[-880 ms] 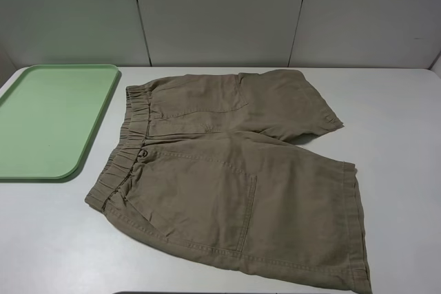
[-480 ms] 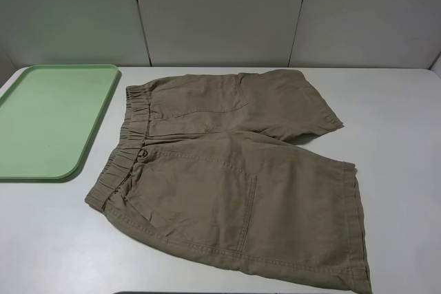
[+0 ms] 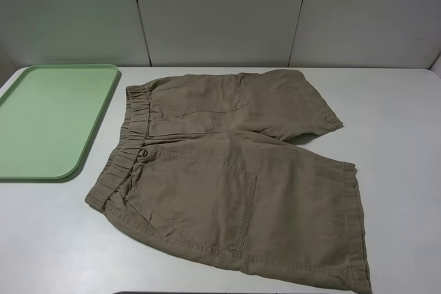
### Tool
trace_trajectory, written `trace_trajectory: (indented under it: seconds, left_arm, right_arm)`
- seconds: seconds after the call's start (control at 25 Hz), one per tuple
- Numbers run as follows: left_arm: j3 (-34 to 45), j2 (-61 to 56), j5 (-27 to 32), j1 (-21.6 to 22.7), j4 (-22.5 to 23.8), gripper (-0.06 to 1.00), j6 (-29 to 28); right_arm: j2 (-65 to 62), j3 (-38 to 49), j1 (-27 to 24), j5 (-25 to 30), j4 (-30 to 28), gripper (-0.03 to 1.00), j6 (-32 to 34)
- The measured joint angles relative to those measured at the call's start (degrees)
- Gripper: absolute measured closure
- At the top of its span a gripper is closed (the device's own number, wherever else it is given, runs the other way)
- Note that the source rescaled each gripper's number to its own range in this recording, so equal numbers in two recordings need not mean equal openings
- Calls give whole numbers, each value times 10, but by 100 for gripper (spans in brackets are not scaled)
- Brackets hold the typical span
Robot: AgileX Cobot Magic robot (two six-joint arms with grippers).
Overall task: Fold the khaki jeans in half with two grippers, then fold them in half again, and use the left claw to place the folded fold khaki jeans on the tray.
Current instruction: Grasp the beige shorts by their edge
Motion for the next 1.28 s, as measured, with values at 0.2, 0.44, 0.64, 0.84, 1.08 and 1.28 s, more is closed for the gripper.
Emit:
trace_trajectory:
  seconds: [0.2, 0.44, 0.64, 0.84, 1.08, 1.28]
  left_arm:
    - [0, 0, 0, 0, 0, -6, 0]
    - [0, 0, 0, 0, 2, -6, 0]
    - [0, 0, 0, 0, 2, -6, 0]
    - [-4, 9, 0, 0, 0, -4, 0]
    - [-90, 179, -1, 0, -3, -4, 22]
    - [-206, 378, 43, -18, -6, -3, 142]
  right_arm:
    - [0, 0, 0, 0, 0, -3, 0]
    - [0, 0, 0, 0, 0, -3, 0]
    - [0, 0, 0, 0, 0, -3, 0]
    - [15, -3, 0, 0, 18, -3, 0]
    - [179, -67, 0, -8, 60, -3, -61]
    - [360, -141, 6, -17, 105, -3, -193]
